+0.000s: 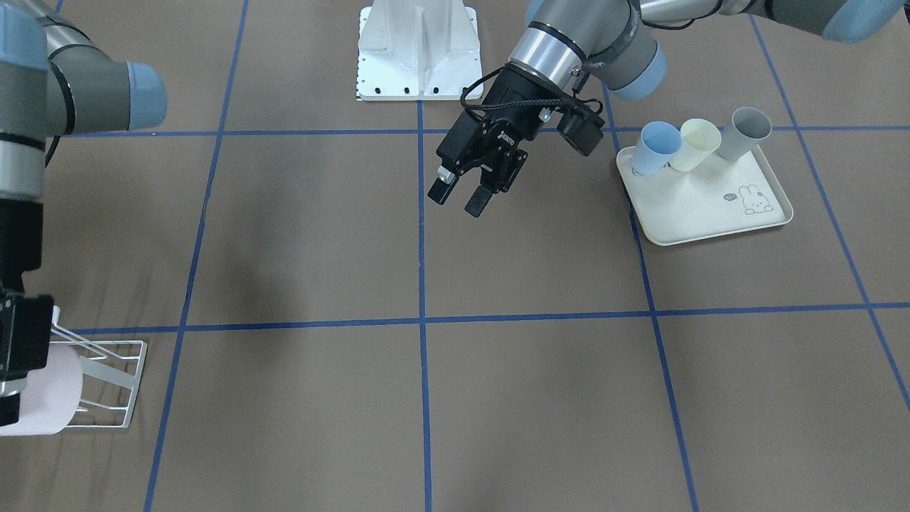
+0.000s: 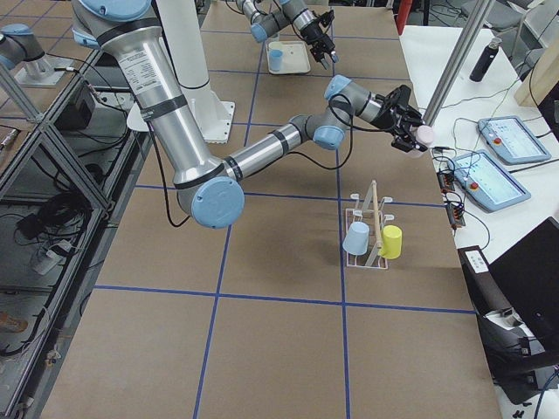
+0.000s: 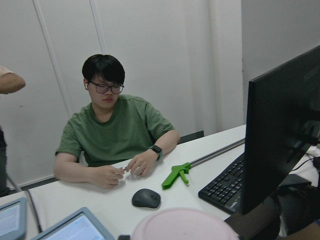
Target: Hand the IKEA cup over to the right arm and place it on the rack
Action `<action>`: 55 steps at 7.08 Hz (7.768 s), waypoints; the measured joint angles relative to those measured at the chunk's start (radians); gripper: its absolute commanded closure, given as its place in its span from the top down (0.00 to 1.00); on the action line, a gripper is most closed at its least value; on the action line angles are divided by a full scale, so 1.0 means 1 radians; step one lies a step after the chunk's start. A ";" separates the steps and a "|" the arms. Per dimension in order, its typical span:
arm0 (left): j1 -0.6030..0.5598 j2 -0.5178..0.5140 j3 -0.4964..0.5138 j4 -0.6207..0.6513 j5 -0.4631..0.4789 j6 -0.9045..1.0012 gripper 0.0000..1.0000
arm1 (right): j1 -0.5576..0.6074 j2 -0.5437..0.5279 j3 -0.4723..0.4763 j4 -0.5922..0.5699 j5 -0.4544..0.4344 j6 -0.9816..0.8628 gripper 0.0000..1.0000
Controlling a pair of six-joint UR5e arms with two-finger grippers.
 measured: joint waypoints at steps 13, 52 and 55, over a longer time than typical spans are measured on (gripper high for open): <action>-0.005 0.008 -0.032 0.092 -0.042 0.069 1.00 | -0.082 -0.159 -0.087 0.001 -0.103 -0.134 0.00; -0.428 1.101 -0.168 -0.033 -0.660 1.067 1.00 | -0.137 -0.016 0.356 0.098 0.756 0.534 1.00; -0.375 1.101 -0.164 -0.034 -0.672 1.040 1.00 | -0.139 -0.017 0.351 0.098 0.756 0.531 1.00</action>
